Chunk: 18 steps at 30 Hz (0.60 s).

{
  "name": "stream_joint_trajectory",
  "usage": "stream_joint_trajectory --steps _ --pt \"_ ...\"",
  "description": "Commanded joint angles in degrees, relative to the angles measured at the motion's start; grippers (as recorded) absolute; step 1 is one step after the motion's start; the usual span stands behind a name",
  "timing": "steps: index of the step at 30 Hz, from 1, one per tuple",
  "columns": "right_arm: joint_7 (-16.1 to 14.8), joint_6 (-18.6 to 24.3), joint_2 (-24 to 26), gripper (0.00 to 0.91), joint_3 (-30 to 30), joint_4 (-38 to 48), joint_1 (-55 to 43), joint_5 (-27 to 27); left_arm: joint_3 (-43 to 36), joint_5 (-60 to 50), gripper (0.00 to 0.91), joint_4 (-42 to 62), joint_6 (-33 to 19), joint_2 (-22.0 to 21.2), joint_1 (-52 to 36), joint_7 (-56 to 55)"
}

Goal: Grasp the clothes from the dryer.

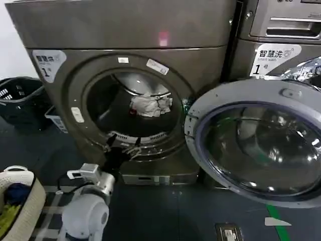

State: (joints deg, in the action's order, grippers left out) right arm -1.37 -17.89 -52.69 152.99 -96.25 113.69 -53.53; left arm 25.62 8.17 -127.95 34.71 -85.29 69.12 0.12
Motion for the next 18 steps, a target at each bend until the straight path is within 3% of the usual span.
stream_joint_trajectory --steps 1,18 --pt "-0.18 0.03 0.01 0.907 -0.18 -0.01 -0.11 -0.14 -0.07 -0.02 0.907 -0.10 -0.02 0.06 0.25 -0.02" --pt "0.05 0.23 0.22 0.907 -0.38 -0.12 -0.13 -0.19 -0.08 0.06 0.907 -0.53 -0.02 0.29 0.71 0.03"
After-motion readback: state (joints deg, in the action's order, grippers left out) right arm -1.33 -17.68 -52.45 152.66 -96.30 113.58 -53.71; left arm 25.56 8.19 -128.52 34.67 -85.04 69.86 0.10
